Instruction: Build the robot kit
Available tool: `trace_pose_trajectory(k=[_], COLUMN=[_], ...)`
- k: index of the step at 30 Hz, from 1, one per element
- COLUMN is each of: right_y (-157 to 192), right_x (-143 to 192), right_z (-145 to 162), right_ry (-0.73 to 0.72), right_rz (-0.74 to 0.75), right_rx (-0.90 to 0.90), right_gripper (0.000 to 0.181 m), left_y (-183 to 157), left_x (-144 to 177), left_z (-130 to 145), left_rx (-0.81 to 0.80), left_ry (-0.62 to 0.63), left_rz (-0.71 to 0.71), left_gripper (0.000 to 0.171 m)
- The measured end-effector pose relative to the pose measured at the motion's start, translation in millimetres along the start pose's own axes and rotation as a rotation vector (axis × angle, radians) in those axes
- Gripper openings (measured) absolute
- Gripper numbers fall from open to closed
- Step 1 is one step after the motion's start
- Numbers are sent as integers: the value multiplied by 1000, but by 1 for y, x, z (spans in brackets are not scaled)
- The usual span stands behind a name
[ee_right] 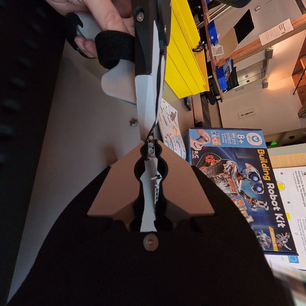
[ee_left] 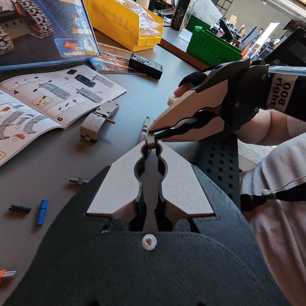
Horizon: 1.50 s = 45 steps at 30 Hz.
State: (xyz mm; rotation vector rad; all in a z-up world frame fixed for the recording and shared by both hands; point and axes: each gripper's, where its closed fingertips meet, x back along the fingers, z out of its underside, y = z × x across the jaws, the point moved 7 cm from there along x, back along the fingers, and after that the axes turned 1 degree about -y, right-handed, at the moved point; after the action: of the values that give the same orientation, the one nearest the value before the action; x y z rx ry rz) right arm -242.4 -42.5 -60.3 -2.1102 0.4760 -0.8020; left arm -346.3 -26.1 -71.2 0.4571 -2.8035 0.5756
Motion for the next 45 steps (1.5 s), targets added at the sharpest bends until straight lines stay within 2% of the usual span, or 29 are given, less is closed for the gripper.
trace_pose_trajectory(k=[3, 11, 14, 17, 20, 21, 23, 28, 45], right_y=[-3, -18, -18, -12, -13, -15, -20, -30, -26], right_x=[2, 14, 13, 12, 13, 13, 13, 14, 10], right_z=[1, 4, 9, 9, 8, 8, 12, 23, 27], right_ry=[-45, -272, -270, -268, -271, -278, -284, -272, -233], right_rz=[-23, -103, -130, -163, -165, -176, -185, -194, -242], right_rx=[-59, -276, -294, -254, -269, -302, -377, -486, -498], right_gripper=[7, 15, 18, 9, 9, 8, 7, 7, 7], left_y=[0, -1, -4, -6, -6, -5, -1, -1, -1], left_x=[1, 10, 9, 8, 9, 10, 11, 14, 7], left_z=[-1, -6, -5, -4, -5, -6, -7, -9, -3], left_rx=[21, 95, 78, 65, 69, 74, 88, 104, 38], left_ry=[-8, -76, -62, -47, -62, -75, -99, -124, -45], left_rz=[29, 141, 160, 167, 179, 174, 137, 161, 78], left_gripper=[6, 6, 6, 6, 6, 11, 30, 24, 24])
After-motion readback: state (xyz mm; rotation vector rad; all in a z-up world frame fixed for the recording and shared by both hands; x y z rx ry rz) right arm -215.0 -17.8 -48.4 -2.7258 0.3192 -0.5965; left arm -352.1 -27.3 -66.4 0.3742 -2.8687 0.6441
